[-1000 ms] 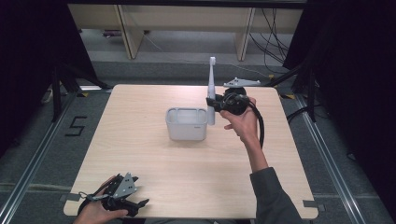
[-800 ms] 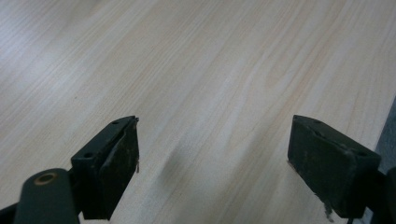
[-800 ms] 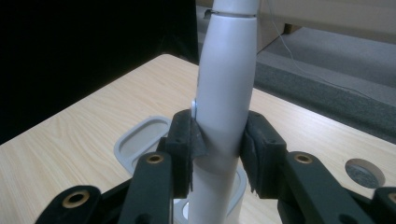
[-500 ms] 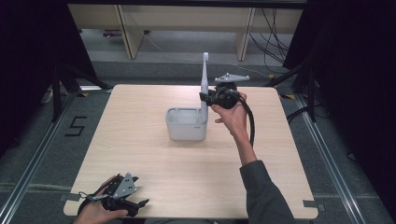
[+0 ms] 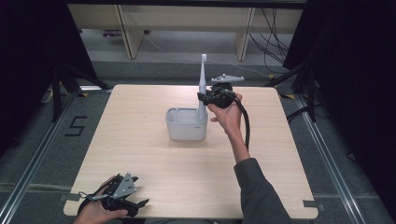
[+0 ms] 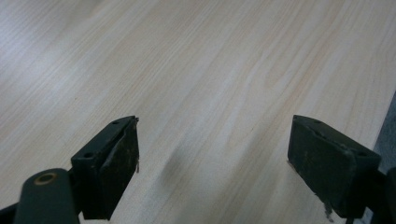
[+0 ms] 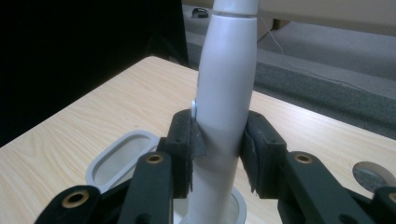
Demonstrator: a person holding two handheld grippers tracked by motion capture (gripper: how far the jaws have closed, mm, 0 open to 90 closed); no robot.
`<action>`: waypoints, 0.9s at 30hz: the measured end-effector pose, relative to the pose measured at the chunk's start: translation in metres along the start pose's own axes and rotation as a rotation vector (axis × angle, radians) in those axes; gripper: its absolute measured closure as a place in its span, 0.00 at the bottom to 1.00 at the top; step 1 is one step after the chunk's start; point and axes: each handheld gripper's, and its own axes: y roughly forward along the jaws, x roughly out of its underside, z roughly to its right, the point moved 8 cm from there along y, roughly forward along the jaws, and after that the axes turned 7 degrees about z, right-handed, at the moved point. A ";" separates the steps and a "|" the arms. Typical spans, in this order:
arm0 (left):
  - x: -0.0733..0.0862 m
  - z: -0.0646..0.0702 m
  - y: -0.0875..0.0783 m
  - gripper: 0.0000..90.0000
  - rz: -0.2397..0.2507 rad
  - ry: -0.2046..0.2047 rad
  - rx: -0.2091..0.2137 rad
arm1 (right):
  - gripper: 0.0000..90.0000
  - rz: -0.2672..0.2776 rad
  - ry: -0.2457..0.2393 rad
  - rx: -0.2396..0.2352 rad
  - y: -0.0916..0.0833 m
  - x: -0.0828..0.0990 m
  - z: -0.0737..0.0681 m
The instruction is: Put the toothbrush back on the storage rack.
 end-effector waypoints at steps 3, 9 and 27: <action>0.000 0.000 0.000 0.18 0.002 -0.002 0.002 | 0.74 -0.004 -0.017 0.003 0.003 0.003 0.003; 0.000 0.000 0.000 0.18 0.001 0.001 0.002 | 0.74 -0.011 0.002 0.008 0.007 0.010 0.002; 0.001 0.000 0.000 0.18 -0.008 0.008 0.004 | 0.73 -0.061 0.001 0.025 0.018 0.038 0.008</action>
